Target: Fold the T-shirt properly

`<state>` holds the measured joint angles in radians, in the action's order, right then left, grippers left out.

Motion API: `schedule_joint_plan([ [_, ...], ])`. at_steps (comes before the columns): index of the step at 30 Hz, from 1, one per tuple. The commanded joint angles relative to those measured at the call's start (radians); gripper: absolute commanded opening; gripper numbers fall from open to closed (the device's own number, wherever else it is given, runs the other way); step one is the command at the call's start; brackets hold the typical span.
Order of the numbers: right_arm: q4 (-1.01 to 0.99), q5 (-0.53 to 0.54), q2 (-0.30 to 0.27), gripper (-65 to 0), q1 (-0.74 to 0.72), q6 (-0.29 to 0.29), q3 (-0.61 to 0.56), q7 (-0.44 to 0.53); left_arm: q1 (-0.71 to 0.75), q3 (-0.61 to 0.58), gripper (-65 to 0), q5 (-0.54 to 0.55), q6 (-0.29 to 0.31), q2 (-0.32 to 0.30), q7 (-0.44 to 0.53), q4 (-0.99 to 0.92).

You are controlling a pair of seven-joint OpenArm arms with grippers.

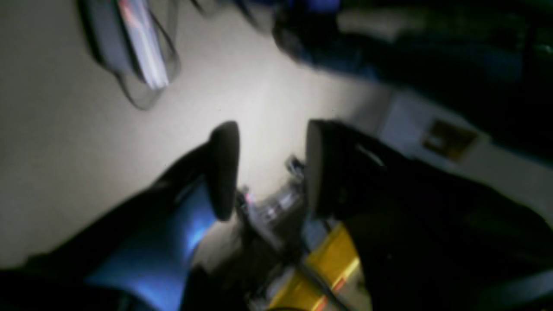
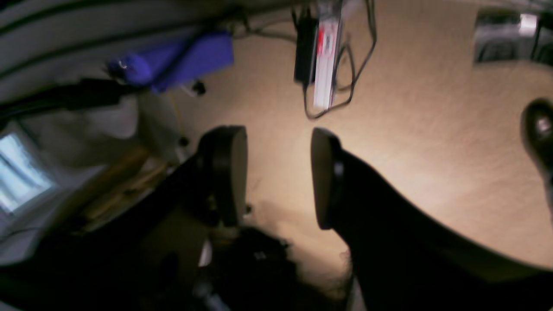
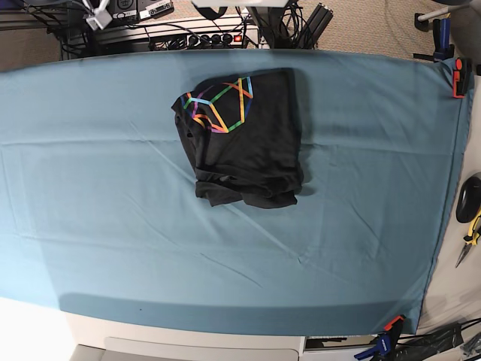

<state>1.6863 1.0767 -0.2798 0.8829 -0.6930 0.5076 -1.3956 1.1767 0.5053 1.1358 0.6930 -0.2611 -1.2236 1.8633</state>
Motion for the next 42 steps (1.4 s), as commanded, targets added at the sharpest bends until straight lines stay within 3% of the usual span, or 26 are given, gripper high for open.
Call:
schedule_joint_plan([
  [1,-0.035,-0.001,-0.017,-40.5,0.004,-0.005,0.006,0.013,0.015,-0.03,-38.0,-0.034,0.005,-0.005,0.035,-0.028],
  [8,-0.53,-0.137,-0.017,-40.5,-0.198,-0.005,0.004,0.218,-0.185,-0.262,-38.0,-0.444,0.005,-0.005,0.401,-0.378],
  [11,-0.758,-0.171,-0.017,-40.5,-0.334,-0.005,0.004,0.359,-0.305,-0.329,-38.0,-0.571,-0.05,-0.005,0.562,-0.541],
  [14,-0.941,-0.245,-0.016,-40.5,-0.484,-0.005,0.004,0.427,-0.427,-0.375,-38.0,-0.672,-0.107,-0.005,0.679,-0.679],
  [17,-1.07,-0.41,-0.016,-40.5,-0.623,-0.005,0.004,0.525,-0.537,-0.394,-38.0,-0.763,-0.181,-0.005,0.762,-0.784],
  [22,-1.186,-0.854,-0.016,-40.5,-0.783,0.003,0.004,0.785,-0.687,-0.398,-38.0,-0.878,-0.369,-0.005,0.84,-0.935],
  [24,-1.208,-0.998,-0.016,-40.5,-0.811,0.072,-0.008,0.879,-0.738,-0.398,-38.0,-0.903,-0.452,-0.003,0.853,-1.006],
  [27,-1.224,-1.167,-0.016,-40.5,-0.813,0.25,-0.073,1.052,-0.811,-0.398,-38.0,-0.934,-0.57,0.011,0.916,-1.132],
  [29,-1.246,-1.235,-0.01,-40.5,-0.813,0.37,-0.13,1.105,-0.856,-0.398,-38.0,-0.967,-0.615,0.03,0.99,-1.227],
  [31,-1.272,-1.234,0.005,-40.5,-0.813,0.433,-0.184,1.112,-0.896,-0.398,-38.0,-0.996,-0.627,0.051,1.07,-1.325],
  [36,-1.324,-1.234,0.082,-40.5,-0.814,0.466,-0.244,1.172,-0.985,-0.398,-38.0,-1.058,-0.63,0.133,1.194,-1.514],
  [40,-1.335,-1.223,0.16,-40.6,-0.814,0.465,-0.244,1.183,-1.039,-0.398,-38.5,-1.129,-0.63,0.203,1.198,-1.571],
  [42,-1.335,-1.223,0.181,-47.2,-0.814,0.465,-0.245,1.178,-1.056,-0.398,-47.3,-1.137,-0.63,0.229,1.195,-1.584],
])
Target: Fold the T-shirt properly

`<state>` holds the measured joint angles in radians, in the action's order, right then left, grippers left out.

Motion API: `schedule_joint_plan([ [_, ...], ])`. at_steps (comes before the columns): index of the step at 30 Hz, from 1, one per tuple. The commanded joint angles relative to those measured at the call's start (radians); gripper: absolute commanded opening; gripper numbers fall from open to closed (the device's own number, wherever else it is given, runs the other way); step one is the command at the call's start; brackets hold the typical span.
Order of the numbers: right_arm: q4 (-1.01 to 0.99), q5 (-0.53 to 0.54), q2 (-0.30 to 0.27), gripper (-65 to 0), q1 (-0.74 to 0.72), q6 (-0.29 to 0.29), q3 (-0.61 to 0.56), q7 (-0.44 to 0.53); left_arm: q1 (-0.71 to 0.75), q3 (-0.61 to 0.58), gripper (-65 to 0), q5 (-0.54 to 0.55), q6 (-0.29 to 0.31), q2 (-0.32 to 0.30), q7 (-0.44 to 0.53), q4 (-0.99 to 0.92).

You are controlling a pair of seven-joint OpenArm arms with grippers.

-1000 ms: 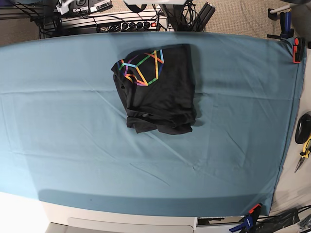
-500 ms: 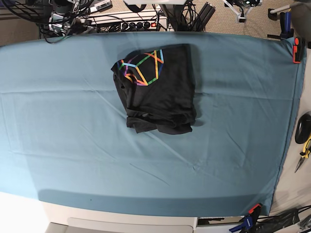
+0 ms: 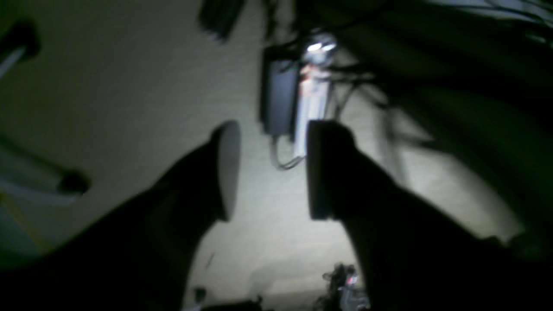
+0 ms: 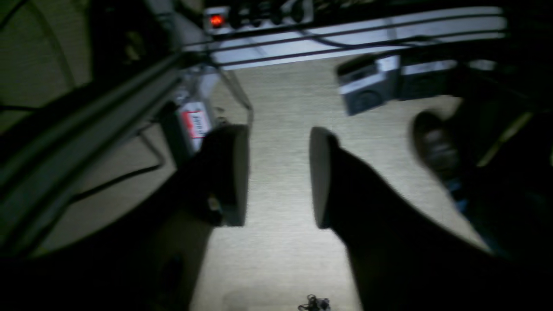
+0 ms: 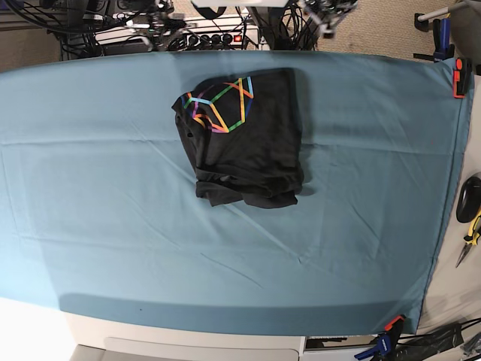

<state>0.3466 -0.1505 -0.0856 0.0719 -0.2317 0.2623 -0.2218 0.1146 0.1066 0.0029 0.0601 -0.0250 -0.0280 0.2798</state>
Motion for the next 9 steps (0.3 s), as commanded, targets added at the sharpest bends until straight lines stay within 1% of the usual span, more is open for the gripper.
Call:
schedule_joint_plan([
  [1,0.005,0.004,-0.009,-52.5,-0.003,0.004,0.0,-0.005,0.0,0.001,-53.2,-0.003,0.003,0.003,-0.008,-0.005],
  [2,0.005,0.005,-0.008,-57.0,-0.003,0.004,0.0,-0.014,-0.002,0.001,-57.9,-0.003,0.003,0.011,-0.019,-0.006],
  [3,0.005,0.004,-0.008,-59.4,-0.003,0.004,0.0,-0.018,-0.004,0.001,-60.9,-0.003,0.003,0.014,-0.024,-0.006],
  [4,0.005,0.004,-0.009,-60.2,-0.003,0.004,0.0,-0.018,-0.005,0.001,-62.2,-0.003,0.003,0.017,-0.024,-0.006],
  [9,0.005,0.005,-0.008,-60.2,-0.003,0.004,0.0,-0.003,-0.004,0.001,-62.2,-0.002,0.003,0.011,-0.023,-0.006],
])
